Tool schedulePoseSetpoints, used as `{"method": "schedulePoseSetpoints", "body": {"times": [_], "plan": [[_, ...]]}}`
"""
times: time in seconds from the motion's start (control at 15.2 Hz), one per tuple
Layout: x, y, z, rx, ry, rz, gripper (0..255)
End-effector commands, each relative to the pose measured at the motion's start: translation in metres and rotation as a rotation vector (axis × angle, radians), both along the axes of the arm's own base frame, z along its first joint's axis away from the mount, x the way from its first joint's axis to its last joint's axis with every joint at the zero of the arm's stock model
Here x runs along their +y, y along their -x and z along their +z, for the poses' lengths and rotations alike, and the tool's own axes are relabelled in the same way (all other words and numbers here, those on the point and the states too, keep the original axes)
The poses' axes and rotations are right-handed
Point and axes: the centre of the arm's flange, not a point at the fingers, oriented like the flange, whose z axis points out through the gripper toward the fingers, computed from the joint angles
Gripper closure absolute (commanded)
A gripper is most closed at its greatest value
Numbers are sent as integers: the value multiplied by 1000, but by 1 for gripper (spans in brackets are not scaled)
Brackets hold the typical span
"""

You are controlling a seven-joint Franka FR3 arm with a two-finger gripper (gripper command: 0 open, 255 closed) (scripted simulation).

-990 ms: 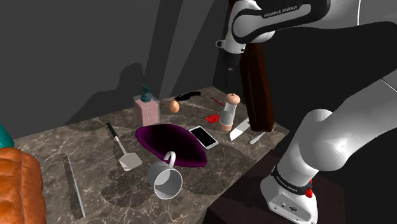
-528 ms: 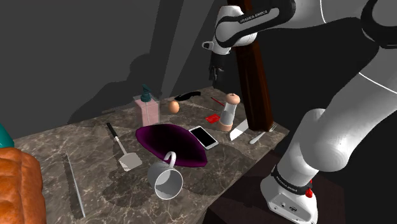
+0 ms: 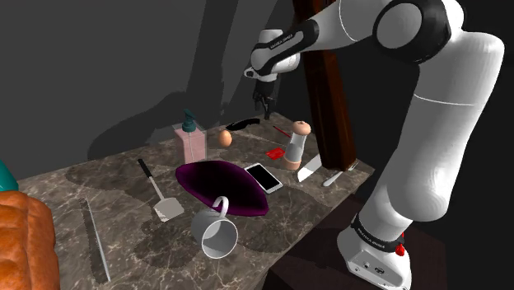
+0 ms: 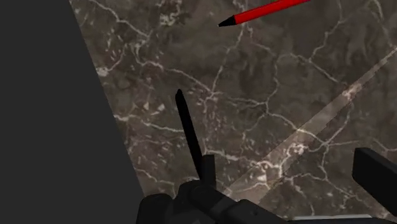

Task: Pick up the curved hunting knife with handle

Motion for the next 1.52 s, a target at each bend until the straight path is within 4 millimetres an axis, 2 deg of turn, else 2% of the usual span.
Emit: {"method": "schedulePoseSetpoints", "body": {"times": [0.0, 0.26, 0.73, 0.86, 0.92, 1.45], "plan": [[-7, -20, -20, 6, 7, 79, 0], [-1, -62, -46, 10, 21, 237, 0], [-1, -62, -83, 10, 21, 237, 0], [-1, -62, -86, 10, 21, 237, 0], [-1, -62, -86, 10, 21, 237, 255], [-2, -62, -86, 10, 21, 237, 255]]}}
